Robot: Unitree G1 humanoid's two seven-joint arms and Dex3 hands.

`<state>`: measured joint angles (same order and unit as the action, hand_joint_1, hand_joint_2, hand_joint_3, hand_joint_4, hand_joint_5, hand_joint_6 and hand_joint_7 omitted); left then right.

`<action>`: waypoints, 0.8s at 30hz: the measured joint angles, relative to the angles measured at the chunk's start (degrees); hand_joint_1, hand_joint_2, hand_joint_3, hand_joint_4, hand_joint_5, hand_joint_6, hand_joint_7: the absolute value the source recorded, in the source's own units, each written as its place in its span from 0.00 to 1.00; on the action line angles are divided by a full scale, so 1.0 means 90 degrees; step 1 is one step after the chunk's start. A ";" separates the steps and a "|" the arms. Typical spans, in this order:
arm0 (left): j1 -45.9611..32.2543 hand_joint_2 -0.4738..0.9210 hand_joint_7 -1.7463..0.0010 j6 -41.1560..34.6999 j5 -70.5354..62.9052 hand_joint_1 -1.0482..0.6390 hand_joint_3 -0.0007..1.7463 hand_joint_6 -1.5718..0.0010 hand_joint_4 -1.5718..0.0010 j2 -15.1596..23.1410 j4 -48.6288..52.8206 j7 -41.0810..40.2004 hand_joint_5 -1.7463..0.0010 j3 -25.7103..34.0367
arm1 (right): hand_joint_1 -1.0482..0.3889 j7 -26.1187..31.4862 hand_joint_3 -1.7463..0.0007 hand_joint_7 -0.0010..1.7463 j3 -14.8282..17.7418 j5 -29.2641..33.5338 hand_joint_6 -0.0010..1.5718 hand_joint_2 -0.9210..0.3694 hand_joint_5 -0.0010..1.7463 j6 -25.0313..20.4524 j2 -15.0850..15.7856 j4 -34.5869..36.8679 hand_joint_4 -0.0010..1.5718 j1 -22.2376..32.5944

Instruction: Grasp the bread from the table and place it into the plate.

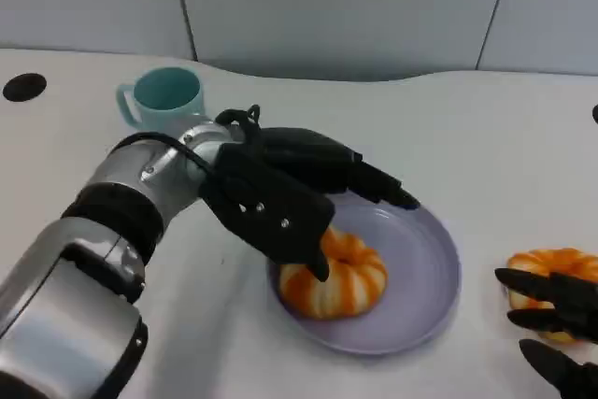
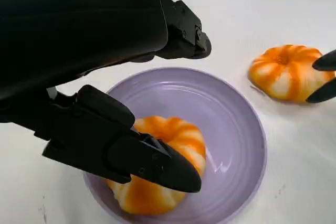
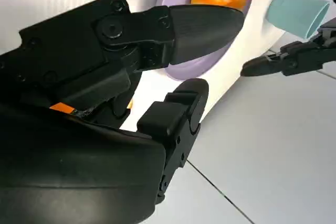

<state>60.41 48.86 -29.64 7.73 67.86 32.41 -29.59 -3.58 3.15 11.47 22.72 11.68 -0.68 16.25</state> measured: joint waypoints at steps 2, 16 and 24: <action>0.0016 1.00 1.00 -0.0007 0.0123 0.12 0.01 0.90 0.99 0.0023 -0.0002 0.0159 0.92 0.0082 | 0.47 0.0000 0.77 0.00 0.0001 0.0001 0.51 0.00 0.15 0.0000 0.0000 0.0000 0.52 0.0000; -0.0378 1.00 1.00 -0.0133 0.2659 0.15 0.06 0.92 1.00 0.1010 -0.0471 0.1946 0.98 0.1873 | 0.47 0.0034 0.78 0.00 0.0013 -0.0004 0.51 0.00 0.16 -0.0212 -0.0024 -0.0104 0.52 0.0045; -0.1772 1.00 1.00 -0.1101 0.3439 0.17 0.08 0.97 0.95 0.1205 -0.0954 0.2133 0.97 0.2705 | 0.47 0.0054 0.79 0.00 0.0014 -0.0014 0.52 0.00 0.16 -0.0209 -0.0027 -0.0061 0.52 -0.0004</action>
<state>44.46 38.95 1.31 18.57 59.28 51.61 -5.24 -3.10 3.28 11.34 20.84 11.44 -1.23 16.22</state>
